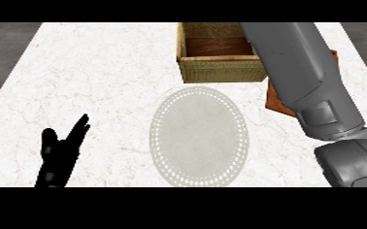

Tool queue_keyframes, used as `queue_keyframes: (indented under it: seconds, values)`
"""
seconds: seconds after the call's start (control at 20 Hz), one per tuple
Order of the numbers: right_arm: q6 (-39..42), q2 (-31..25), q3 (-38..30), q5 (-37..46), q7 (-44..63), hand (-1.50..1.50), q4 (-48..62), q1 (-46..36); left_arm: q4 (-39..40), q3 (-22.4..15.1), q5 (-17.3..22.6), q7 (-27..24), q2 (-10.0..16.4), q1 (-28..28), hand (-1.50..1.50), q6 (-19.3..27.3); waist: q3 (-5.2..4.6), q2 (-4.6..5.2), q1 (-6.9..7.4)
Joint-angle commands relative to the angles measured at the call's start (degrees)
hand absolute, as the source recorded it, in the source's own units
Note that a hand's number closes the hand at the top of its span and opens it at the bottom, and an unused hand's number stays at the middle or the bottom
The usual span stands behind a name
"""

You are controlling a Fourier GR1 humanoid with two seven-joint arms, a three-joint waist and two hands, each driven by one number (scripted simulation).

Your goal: Pick the squash from the placemat and place it in the basket

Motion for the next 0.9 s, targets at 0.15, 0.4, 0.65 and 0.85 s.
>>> queue_keyframes:
  seconds: [0.15,0.4,0.65,0.85]
  values:
    - [6.73,-3.56,2.80,1.50,-3.07,-1.50,-3.44,4.00,3.26,0.48,0.57,-0.04,-0.35,0.78,0.00,-1.89,-0.63,-0.08,-0.86]
    - [3.16,-4.28,0.58,0.38,-5.93,-1.50,-5.78,5.85,0.44,0.41,0.82,1.20,-1.05,2.69,0.00,-1.98,-0.61,0.03,-0.33]
    - [2.33,-6.80,-2.93,-2.21,-3.88,-1.50,-12.01,7.54,6.11,1.44,-0.53,-2.46,-1.32,1.23,0.00,-2.08,-0.64,-0.08,-1.14]
    - [3.56,-10.15,-4.71,-2.40,0.48,-1.50,-16.80,8.49,5.97,1.36,-0.48,-0.92,-2.58,0.85,0.00,-1.19,-0.65,-0.13,-1.43]
